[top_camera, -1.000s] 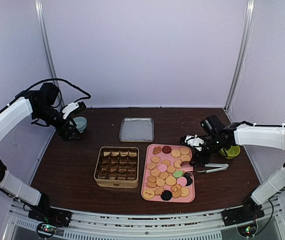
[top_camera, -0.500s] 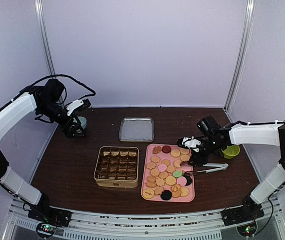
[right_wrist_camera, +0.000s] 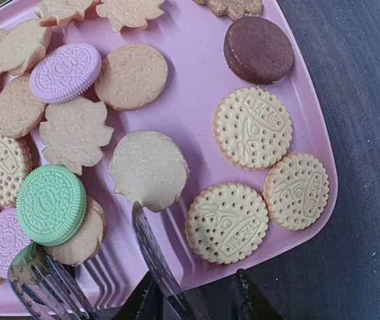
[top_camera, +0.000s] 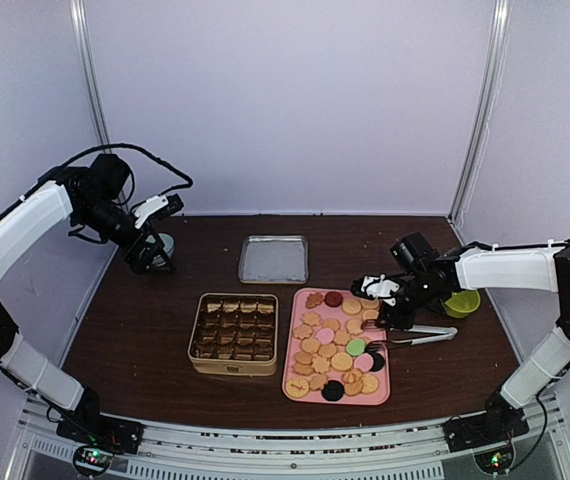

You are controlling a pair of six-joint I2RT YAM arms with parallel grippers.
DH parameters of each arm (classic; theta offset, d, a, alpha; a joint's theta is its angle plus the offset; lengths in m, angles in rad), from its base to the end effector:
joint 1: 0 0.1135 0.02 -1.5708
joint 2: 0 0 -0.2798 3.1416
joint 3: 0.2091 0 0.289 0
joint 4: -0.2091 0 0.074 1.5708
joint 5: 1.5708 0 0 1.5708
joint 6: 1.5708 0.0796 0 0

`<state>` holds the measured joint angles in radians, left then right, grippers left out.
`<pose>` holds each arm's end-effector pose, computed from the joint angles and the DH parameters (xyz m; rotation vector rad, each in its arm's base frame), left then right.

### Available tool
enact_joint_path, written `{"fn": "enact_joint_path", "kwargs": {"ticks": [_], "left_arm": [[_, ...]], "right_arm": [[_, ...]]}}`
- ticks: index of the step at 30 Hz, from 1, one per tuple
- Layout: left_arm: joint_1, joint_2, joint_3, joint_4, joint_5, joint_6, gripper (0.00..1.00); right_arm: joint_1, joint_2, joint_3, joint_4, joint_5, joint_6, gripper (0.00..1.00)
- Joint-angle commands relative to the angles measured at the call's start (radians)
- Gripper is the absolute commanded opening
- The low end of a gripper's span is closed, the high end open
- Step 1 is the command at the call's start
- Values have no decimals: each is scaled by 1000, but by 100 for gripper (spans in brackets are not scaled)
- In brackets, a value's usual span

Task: Pack the cookies
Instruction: Pick up the clamp from the plate.

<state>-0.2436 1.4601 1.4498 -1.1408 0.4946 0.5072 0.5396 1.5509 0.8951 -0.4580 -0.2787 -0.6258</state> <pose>0.3122 -0.1165 0.3171 1.0861 2.3737 -0.5794 0.2817 0.1942 0.1333 -1.5326 2.1682 0.3453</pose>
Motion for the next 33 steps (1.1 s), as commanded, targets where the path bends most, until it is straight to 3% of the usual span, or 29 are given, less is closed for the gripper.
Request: {"fn": "enact_joint_path", "kwargs": {"ticks": [1,9,13,25,33], "left_arm": [[-8,-14,35,-21,17,-4,98],[-8,-39,34,-24,15,-2,98],[-7,-46,29,-30,16,-1,98],[-25,-71,51,-48,73,26,98],[-213,-92,190,-107,9,61,98]], "right_arm": [[14,-1,4,16,15,-1,33],[37,26,37,-29,10,10,16],[40,12,43,-19,39,19,0],[48,-133,107,-62,108,28,0],[204,-154,275,-59,86,215,0]]}}
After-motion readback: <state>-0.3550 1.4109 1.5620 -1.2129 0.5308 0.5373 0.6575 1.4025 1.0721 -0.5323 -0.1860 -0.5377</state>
